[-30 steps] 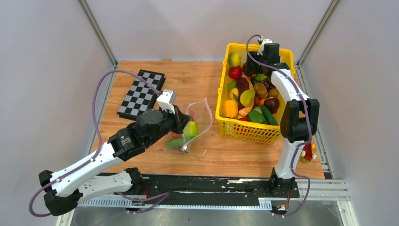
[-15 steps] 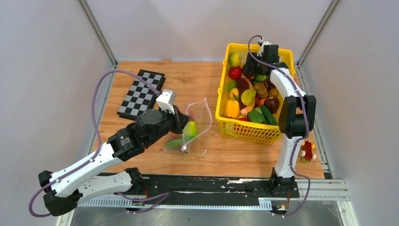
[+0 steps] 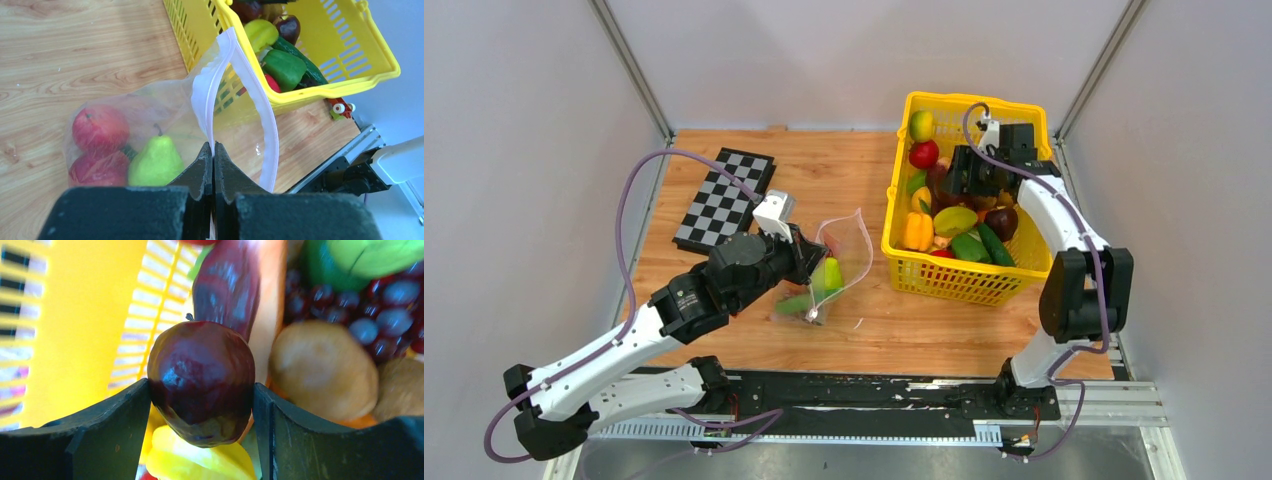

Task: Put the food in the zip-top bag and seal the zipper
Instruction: Pick up the fake fruit from the bin.

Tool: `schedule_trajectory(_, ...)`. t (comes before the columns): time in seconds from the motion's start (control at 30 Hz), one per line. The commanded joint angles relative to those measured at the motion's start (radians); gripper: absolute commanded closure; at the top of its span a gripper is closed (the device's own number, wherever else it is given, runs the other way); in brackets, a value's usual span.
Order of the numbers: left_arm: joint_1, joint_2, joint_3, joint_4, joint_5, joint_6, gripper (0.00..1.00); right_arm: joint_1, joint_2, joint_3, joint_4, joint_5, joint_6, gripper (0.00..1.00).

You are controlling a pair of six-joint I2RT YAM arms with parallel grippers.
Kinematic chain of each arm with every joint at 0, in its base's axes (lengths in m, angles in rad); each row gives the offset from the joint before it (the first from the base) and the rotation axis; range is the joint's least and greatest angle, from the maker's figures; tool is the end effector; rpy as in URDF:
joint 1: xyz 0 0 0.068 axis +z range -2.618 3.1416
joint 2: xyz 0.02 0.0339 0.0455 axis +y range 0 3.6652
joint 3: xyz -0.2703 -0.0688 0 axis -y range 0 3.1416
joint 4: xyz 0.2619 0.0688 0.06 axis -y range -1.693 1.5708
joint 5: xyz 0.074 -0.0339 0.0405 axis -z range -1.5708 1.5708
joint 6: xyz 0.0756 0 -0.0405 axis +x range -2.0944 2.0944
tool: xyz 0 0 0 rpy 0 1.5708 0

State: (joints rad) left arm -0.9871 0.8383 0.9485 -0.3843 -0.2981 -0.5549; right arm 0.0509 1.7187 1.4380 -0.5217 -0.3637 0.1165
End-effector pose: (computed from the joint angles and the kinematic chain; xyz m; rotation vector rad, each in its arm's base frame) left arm 0.1474 -0.1828 0.3633 0.1960 1.8995 -0.7973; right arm 0.4267 0.0487 0.2619 -0.0979 2.3626 0.5118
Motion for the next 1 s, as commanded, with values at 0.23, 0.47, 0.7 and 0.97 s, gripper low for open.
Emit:
schedule_trajectory(0.23,-0.001,-0.007,-0.003,0.049,0.008,-0.006,1.0,0.009,-0.259,-0.178,-0.14,-0.14,-0.101,0.6)
schedule_trajectory(0.47,-0.001,-0.01,-0.002,0.051,0.001,-0.007,1.0,0.009,-0.375,-0.173,-0.117,-0.162,-0.098,0.59)
schedule_trajectory(0.7,-0.001,-0.017,-0.008,0.043,-0.011,-0.009,1.0,0.009,-0.477,-0.191,-0.11,-0.183,-0.099,0.59)
schedule_trajectory(0.97,-0.001,-0.009,-0.011,0.053,-0.009,-0.007,1.0,0.008,-0.577,-0.192,-0.159,-0.171,-0.132,0.59)
